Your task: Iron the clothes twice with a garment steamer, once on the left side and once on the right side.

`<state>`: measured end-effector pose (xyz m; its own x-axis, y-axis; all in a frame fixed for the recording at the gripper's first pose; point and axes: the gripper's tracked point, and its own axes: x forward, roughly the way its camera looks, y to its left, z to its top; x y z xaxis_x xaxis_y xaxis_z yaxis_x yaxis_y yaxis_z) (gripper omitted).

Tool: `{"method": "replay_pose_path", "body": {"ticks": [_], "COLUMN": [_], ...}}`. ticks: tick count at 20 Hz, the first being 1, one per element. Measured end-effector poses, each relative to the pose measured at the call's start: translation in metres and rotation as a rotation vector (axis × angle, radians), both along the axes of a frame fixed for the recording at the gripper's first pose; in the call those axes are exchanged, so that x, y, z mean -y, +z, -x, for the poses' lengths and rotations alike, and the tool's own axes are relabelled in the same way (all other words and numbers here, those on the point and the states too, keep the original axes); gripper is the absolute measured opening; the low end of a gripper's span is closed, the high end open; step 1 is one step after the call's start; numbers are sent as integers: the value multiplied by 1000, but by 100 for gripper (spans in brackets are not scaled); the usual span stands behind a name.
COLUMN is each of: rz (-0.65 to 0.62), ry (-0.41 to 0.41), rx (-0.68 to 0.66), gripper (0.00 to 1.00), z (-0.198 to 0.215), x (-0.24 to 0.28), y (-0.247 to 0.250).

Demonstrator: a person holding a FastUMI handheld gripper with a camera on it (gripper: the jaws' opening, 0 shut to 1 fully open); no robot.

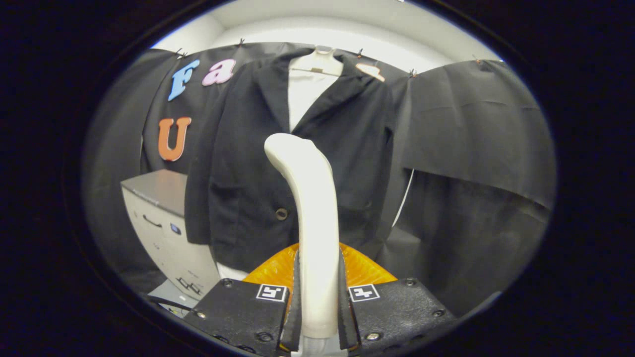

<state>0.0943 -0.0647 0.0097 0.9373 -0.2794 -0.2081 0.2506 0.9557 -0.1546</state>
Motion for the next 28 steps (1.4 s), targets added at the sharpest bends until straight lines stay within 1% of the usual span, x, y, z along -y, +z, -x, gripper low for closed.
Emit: {"method": "replay_pose_path", "body": {"ticks": [3,8,13,15,19,21,28], "rz": [9,41,70,71,93,106,151], "ry": [-31,-78,-105,-129,-146,-155,-180], "rx": [101,242,330,361,383,370,349], "gripper": [32,32,32,32,32,32,32], "z": [-16,-47,-76,-82,-108,-120,-121], "x": [25,59,75,82,91,88,87], "y": [51,123,173,192,212,211,199]}}
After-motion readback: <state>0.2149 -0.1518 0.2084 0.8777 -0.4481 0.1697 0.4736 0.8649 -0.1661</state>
